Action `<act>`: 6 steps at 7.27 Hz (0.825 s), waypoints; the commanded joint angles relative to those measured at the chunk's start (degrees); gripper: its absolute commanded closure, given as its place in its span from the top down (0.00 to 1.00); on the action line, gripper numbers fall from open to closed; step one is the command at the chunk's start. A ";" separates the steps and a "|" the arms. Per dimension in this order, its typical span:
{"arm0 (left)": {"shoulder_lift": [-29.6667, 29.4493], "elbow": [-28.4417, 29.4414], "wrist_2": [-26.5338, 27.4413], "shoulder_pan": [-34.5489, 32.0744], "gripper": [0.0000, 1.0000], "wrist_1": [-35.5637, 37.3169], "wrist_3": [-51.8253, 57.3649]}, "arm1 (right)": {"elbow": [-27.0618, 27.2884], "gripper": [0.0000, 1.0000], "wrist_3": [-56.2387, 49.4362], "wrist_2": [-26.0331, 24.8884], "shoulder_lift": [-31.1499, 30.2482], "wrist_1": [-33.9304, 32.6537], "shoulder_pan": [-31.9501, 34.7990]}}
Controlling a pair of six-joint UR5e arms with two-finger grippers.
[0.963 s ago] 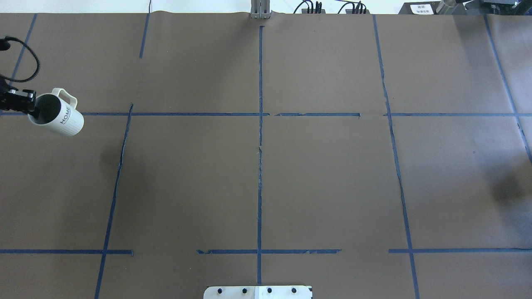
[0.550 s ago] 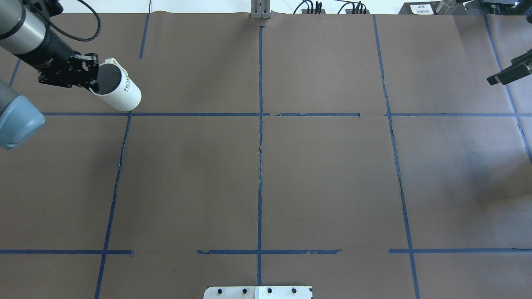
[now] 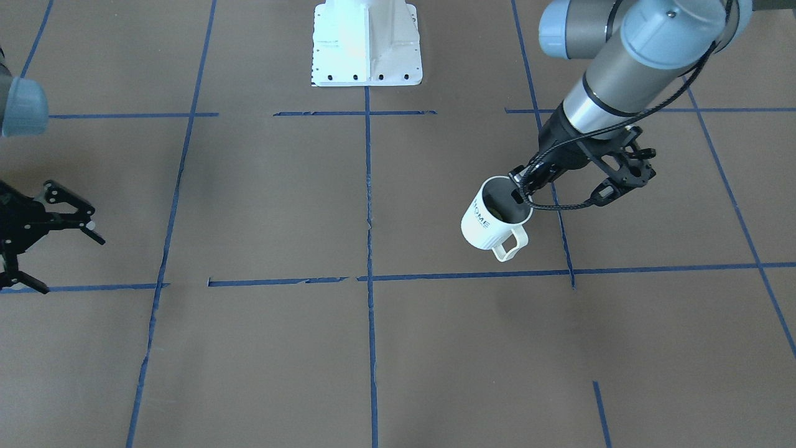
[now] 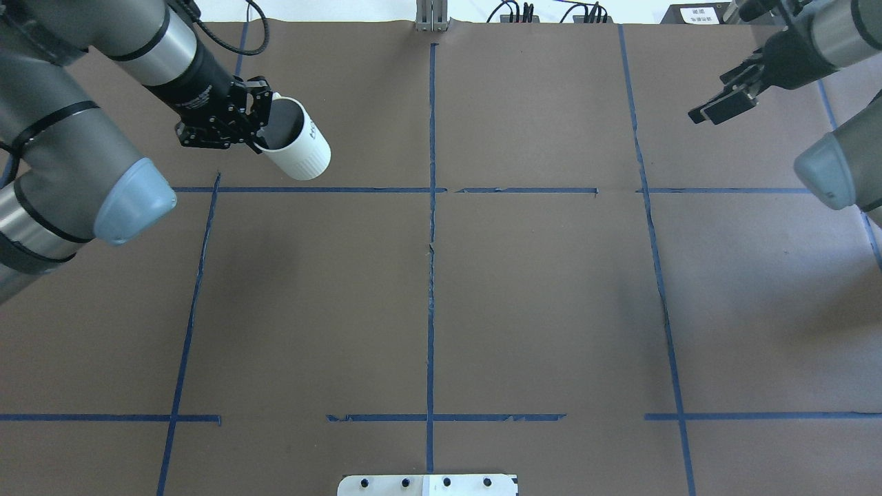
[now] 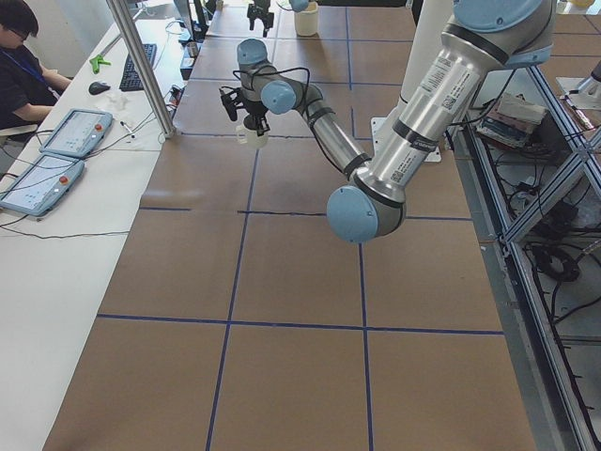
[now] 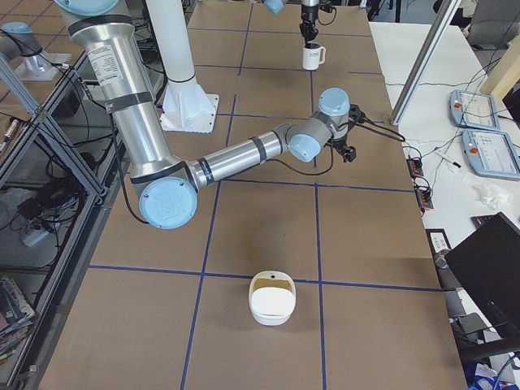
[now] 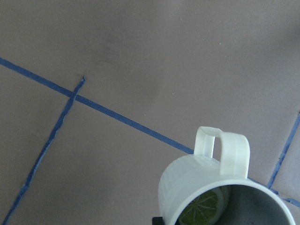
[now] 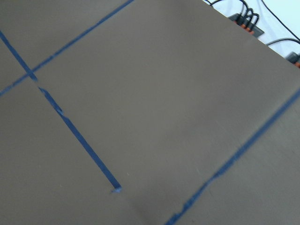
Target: Left arm hands cup to right arm to dump lemon
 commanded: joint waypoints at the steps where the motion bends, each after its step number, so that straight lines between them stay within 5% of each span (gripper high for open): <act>1: -4.70 3.43 0.16 2.22 0.00 -0.32 -6.89 | -0.01 0.99 8.99 -11.49 2.41 13.15 -10.37; 3: -6.72 4.30 0.34 3.71 0.00 -0.32 -12.15 | 0.60 0.99 17.50 -28.54 7.84 16.63 -23.12; 6: -9.27 6.33 0.60 3.90 0.03 -0.50 -22.44 | 0.95 1.00 18.16 -42.81 12.26 16.72 -31.68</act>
